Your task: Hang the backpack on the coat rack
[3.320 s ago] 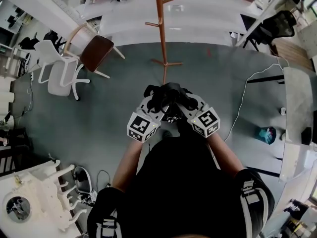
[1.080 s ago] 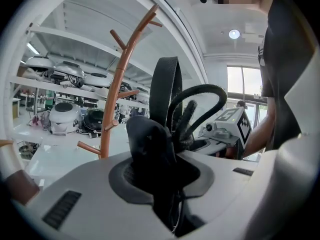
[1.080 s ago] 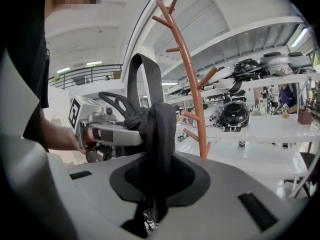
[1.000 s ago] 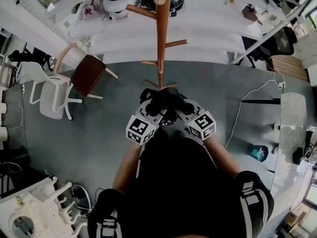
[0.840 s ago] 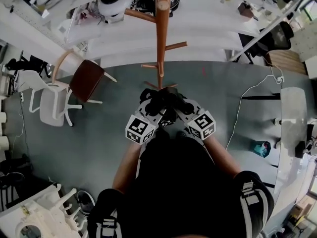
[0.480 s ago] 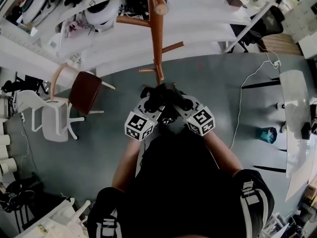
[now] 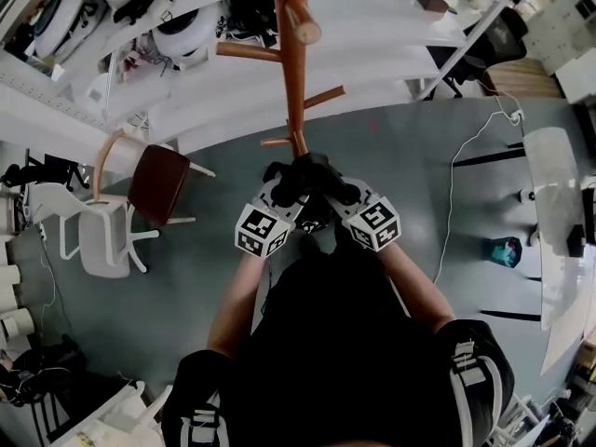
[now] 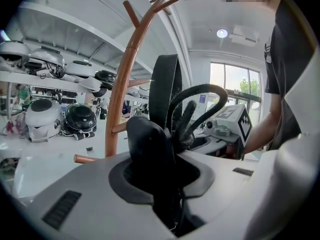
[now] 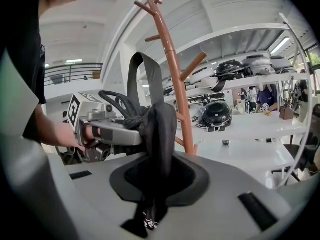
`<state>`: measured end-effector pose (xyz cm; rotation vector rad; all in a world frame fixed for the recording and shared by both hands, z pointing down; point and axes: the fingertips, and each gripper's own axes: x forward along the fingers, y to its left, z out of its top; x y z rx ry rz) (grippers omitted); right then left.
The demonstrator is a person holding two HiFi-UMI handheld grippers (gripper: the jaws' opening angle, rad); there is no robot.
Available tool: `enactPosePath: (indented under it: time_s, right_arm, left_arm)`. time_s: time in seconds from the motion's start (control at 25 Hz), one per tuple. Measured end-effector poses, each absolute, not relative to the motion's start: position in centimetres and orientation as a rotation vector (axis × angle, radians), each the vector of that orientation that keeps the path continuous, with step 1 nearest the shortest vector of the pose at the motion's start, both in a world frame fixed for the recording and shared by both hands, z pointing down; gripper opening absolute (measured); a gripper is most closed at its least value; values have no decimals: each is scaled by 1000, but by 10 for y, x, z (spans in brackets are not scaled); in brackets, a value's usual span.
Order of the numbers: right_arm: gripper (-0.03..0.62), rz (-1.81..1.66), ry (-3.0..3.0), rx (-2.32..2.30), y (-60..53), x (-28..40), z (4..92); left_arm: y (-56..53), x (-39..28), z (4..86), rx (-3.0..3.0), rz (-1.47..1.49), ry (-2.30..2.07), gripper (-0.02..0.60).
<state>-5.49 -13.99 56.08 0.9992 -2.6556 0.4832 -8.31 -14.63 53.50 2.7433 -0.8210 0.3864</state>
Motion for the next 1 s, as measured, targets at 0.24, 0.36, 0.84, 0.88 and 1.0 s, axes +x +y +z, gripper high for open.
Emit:
enactPosePath:
  time_s: [0.24,0.36,0.84,0.88,1.0]
  right_arm:
    - [78,502,-2645,955,-158,-55,570]
    - [78,510,-2639,938,-171,-55,573]
    - [78,552,-2598,848,-207,-57,600]
    - [78,554,-2595,845,-211,-58,602]
    - [78,556,-2584,834,-221,-59,610]
  left_arm:
    - [-165,-84,545,2699,397,-844,107]
    - [-177,-84,548,2687,404,-841,107]
    - [-215,-86,575,2630,456,-875,109]
    - [-218,-87,577,2626,457,-880,107]
    - [-229,-88,585,2609,465,-890,109]
